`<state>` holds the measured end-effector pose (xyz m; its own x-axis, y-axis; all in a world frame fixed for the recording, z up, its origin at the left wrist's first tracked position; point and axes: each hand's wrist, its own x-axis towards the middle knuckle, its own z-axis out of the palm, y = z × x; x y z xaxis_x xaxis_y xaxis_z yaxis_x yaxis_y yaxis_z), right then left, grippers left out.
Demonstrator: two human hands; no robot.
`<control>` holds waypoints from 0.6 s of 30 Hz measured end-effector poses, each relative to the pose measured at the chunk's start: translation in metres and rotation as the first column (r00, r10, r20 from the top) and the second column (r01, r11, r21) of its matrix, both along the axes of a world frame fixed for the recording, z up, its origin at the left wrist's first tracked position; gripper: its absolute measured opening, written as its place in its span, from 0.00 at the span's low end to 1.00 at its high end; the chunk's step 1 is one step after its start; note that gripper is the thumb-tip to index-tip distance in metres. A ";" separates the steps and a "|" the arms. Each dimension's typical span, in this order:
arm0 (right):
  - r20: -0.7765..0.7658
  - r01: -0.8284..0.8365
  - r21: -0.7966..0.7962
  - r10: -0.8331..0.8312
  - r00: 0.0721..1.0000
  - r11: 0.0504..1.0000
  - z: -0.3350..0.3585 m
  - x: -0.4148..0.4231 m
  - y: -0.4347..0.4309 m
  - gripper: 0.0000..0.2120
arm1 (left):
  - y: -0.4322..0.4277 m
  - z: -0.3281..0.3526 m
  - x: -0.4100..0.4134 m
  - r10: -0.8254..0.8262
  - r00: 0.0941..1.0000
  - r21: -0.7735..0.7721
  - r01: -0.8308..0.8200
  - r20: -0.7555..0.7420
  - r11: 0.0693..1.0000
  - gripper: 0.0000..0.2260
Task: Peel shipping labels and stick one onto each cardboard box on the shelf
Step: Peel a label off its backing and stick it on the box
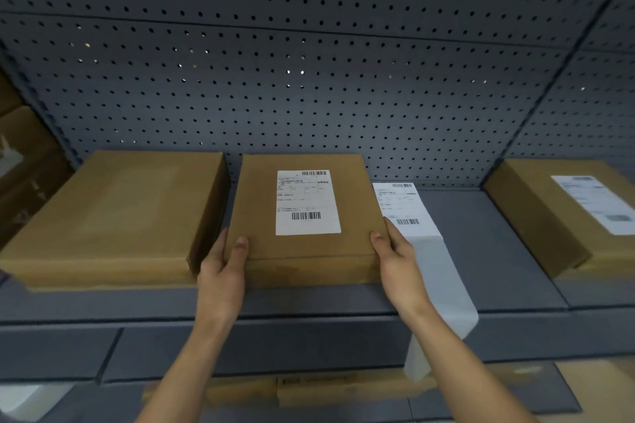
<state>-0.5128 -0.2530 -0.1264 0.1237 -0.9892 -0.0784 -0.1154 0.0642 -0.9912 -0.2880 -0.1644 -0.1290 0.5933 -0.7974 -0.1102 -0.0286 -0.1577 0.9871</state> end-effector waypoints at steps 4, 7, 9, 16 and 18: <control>-0.001 0.043 -0.043 -0.043 0.999 0.998 0.009 -0.007 0.009 0.17 | 0.005 0.006 -0.003 -0.050 0.999 -0.044 0.050 0.008 0.998 0.22; -0.006 0.074 -0.080 -0.075 0.997 0.994 0.019 -0.014 0.018 0.16 | 0.007 0.010 -0.005 -0.089 0.995 -0.071 0.092 0.045 0.993 0.22; -0.014 0.096 -0.107 -0.098 0.995 0.990 0.025 -0.019 0.025 0.17 | 0.009 0.014 -0.008 -0.113 0.991 -0.089 0.118 0.067 0.989 0.22; -0.016 0.132 -0.244 -0.140 0.990 0.961 0.047 -0.053 0.051 0.19 | 0.025 0.038 -0.045 -0.145 0.981 -0.168 0.166 0.130 0.972 0.21; -0.017 0.150 -0.268 -0.160 0.987 0.952 0.052 -0.072 0.056 0.20 | 0.029 0.049 -0.064 -0.141 0.978 -0.194 0.170 0.155 0.966 0.20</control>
